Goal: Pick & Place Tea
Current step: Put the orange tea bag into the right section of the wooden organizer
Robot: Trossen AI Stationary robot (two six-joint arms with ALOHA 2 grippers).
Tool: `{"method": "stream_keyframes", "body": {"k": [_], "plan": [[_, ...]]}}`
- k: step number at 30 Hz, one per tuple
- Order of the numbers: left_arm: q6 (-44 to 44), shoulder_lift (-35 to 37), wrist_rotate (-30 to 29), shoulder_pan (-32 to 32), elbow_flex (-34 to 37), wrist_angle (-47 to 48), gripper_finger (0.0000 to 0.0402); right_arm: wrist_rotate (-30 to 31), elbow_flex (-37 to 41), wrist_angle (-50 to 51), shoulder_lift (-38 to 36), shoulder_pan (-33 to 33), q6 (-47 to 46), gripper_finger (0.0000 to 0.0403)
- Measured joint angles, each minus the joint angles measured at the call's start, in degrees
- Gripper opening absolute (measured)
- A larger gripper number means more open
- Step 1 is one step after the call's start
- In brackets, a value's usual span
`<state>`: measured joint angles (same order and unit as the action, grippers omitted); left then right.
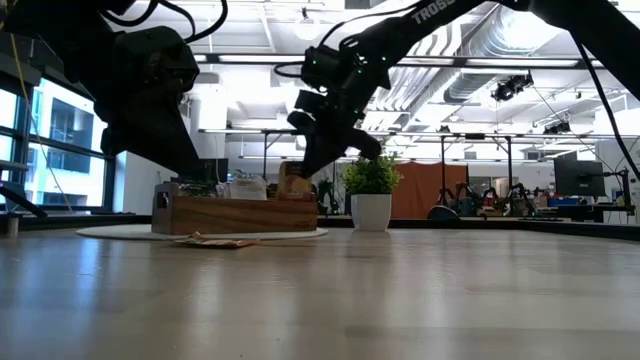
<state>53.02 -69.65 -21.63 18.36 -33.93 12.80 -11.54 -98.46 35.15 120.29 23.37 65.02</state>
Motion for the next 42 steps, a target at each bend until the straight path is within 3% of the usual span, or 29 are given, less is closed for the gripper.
{"method": "stream_keyframes", "body": {"k": [7, 19, 28, 33, 38, 42], "plan": [[0.00, 0.00, 0.00, 0.01, 0.00, 0.24, 0.0128, 0.83, -0.01, -4.12, 0.92, 0.23, -0.02, 0.0007], [0.02, 0.00, 0.06, 0.01, 0.00, 0.58, 0.0128, 2.81, -0.03, -8.12, 0.92, 0.23, -2.47, 0.0091], [0.02, 0.00, -0.04, 0.01, 0.00, 0.68, 0.0128, 15.54, -0.04, -16.61, 0.13, -1.92, -4.64, 0.0084], [0.02, 0.00, -2.87, 0.00, 0.00, 0.65, 0.0128, 20.85, -0.04, -10.55, -5.63, -4.43, -9.23, 0.0061], [4.88, 0.00, 2.09, -0.63, 0.00, 0.70, 0.0128, 11.95, -0.04, 0.71, -14.25, -6.41, -23.28, 0.0028], [11.43, 0.00, 4.63, -0.74, -0.02, 1.16, 0.0128, -1.85, -0.21, 10.09, -19.59, -6.78, -35.33, 0.0004]]}}
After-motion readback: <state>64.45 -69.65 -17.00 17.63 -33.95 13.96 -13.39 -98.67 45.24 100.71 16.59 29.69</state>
